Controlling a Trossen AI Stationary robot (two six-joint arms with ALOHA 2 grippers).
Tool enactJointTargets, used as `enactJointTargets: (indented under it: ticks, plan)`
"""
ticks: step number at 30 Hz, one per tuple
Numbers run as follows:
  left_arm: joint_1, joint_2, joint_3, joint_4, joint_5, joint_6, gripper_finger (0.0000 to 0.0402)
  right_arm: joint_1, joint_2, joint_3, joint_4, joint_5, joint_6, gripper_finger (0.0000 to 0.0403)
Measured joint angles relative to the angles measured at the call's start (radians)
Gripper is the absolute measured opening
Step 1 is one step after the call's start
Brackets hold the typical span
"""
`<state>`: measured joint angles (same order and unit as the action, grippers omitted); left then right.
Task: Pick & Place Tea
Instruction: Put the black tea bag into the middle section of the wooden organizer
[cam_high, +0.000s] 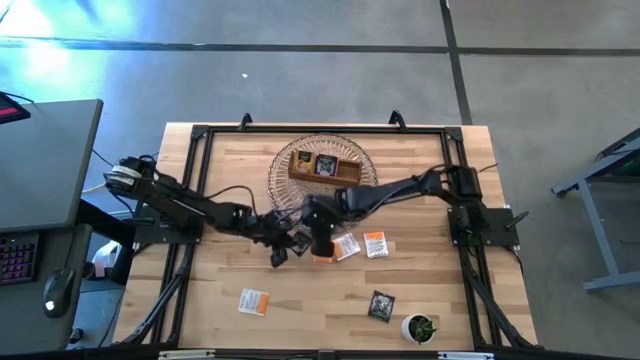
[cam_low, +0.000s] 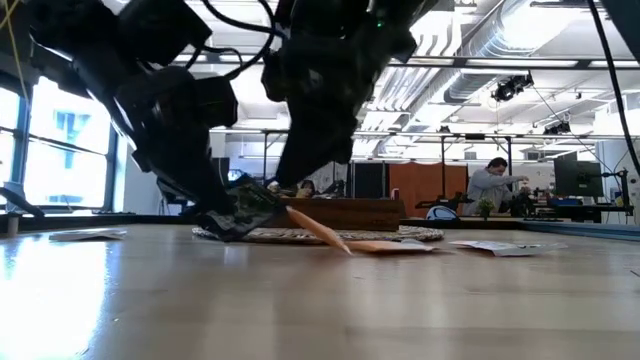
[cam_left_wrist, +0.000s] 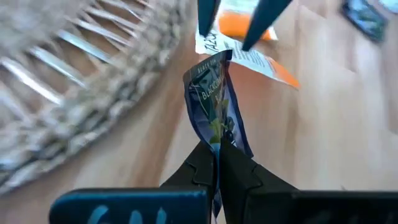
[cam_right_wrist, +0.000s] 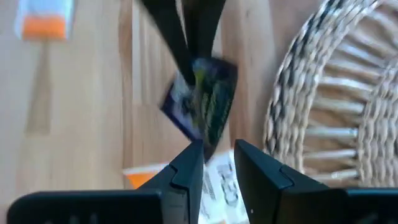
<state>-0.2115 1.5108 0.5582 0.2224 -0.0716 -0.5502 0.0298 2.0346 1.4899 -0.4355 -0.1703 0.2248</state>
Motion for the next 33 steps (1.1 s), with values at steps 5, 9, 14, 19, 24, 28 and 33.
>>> enactJointTargets:
  ticks: [5,9,14,19,24,28,33]
  plan:
    - [-0.055,0.0,0.027,-0.055,-0.13,0.027,0.0002,-0.072,0.0,0.0,0.069,-0.165,0.07,0.0088]
    - [-0.073,0.0,0.054,-0.096,-0.182,0.054,0.0001,-0.099,0.005,0.001,0.117,-0.23,0.097,0.0088]
    - [-0.073,0.0,0.071,-0.124,-0.18,0.057,0.0001,-0.104,0.026,0.001,0.118,-0.23,0.097,0.0088]
    - [-0.073,0.0,0.071,-0.128,-0.182,0.056,0.0001,-0.099,0.06,0.001,0.141,-0.253,0.098,0.0088]
    - [-0.071,0.0,0.072,-0.127,-0.183,0.056,0.0001,-0.093,0.077,0.001,0.166,-0.282,0.089,0.0087]
    - [-0.071,0.0,0.072,-0.125,-0.187,0.057,0.0001,-0.089,0.08,0.001,0.214,-0.312,0.084,0.0086]
    - [-0.071,0.0,0.072,-0.119,-0.181,0.079,0.0001,-0.079,0.08,0.001,0.204,-0.301,0.038,0.004]
